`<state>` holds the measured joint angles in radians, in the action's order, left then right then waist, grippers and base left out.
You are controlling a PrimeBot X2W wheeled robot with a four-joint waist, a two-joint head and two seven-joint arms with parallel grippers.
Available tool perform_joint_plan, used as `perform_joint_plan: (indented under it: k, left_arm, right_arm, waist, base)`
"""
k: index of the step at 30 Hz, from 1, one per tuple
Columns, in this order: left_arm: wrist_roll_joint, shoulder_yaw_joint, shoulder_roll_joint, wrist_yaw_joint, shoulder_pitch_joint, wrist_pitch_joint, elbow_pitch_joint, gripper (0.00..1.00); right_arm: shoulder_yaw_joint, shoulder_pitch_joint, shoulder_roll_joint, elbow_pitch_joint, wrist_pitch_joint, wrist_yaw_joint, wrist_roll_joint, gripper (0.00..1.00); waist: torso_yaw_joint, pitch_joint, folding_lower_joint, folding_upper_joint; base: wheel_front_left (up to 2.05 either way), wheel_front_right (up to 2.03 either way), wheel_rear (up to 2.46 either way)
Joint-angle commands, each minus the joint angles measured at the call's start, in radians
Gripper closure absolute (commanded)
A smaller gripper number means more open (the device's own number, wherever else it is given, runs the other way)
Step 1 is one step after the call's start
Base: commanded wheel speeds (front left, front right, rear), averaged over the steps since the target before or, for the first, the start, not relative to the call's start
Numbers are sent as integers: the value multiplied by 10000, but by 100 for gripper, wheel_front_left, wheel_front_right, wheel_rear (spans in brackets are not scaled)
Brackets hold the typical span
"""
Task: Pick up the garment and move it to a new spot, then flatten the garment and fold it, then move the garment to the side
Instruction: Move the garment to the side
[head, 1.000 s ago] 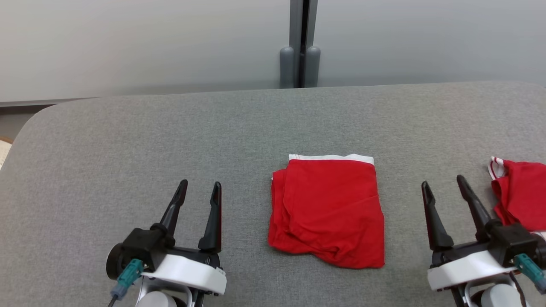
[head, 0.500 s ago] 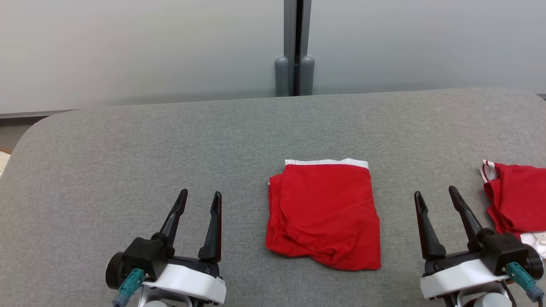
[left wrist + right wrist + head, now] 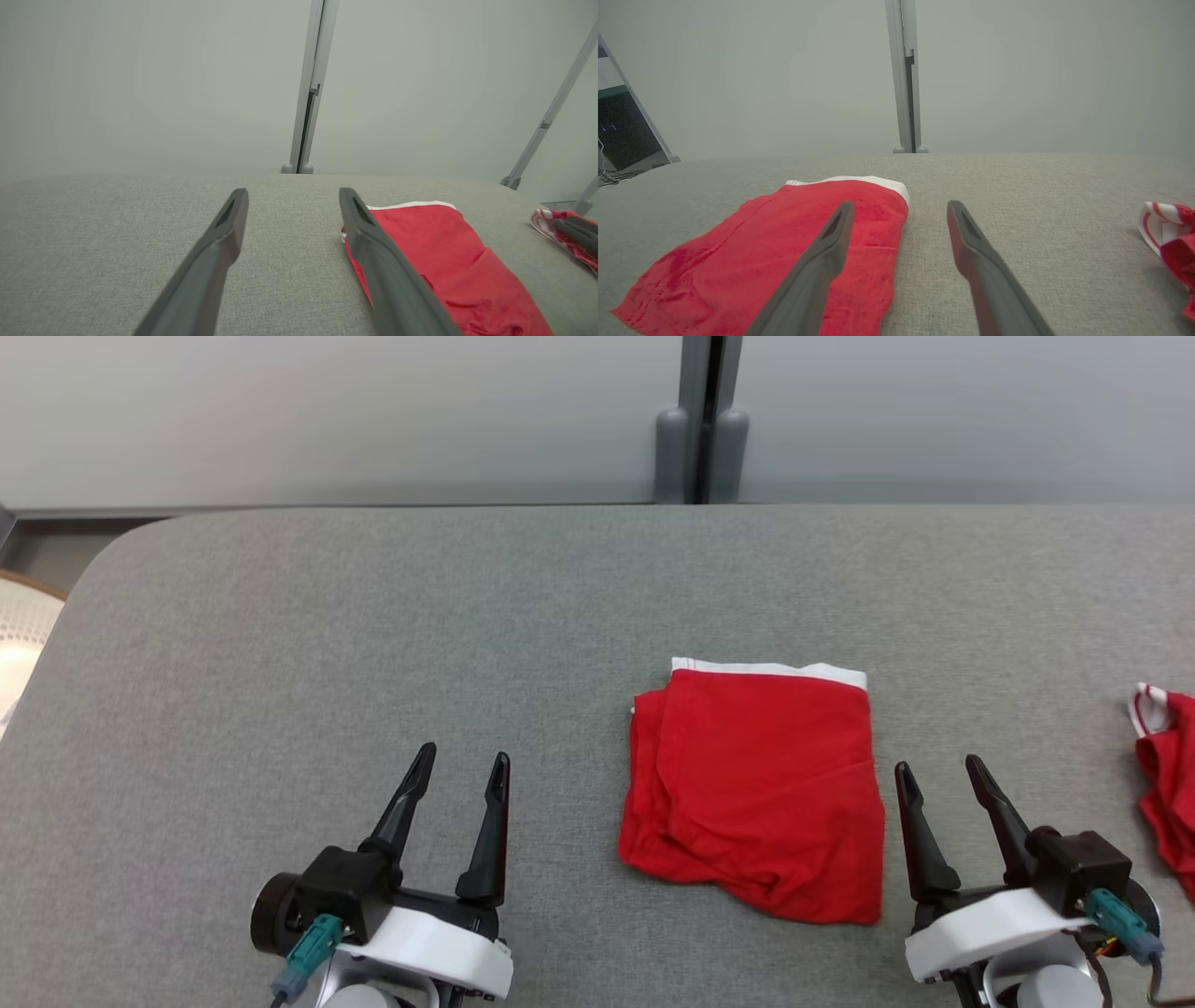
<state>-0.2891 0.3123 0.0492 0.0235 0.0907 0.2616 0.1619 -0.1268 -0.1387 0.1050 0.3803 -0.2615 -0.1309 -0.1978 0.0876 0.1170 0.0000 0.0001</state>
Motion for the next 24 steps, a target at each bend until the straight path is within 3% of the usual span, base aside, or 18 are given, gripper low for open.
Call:
perform_joint_plan:
  k: [1, 14, 15, 16, 24]
  left_arm:
    - [39, 40, 33, -29, 162, 44, 10, 0]
    - [22, 522, 33, 50, 599, 44, 83, 0]
    - [47, 522, 33, 50, 589, 44, 93, 0]
    - [67, 514, 33, 47, 578, 44, 102, 0]
    - [374, 477, 35, -4, 526, 44, 38, 0]
  right_arm:
    - [-4, -139, 26, 121, 52, 5, -122, 0]
    - [-8, -1078, -181, 2283, 395, 5, -1220, 0]
    - [-82, -1122, -170, 2437, 391, 4, -1204, 54]
    - [-168, -1162, -71, 2600, 365, 4, -1075, 100]
    - [-702, -1647, 525, 3053, -9, 7, 553, 100]
  waist:
    - [237, 260, 0, -1]
    - [1049, 860, 0, -1]
    - [1060, 863, 0, -1]
    - [1061, 860, 0, -1]
    - [455, 651, 0, -1]
  base:
    - [0, 0, 0]
    - [0, 0, 0]
    - [0, 0, 0]
    - [0, 0, 0]
    - [0, 0, 0]
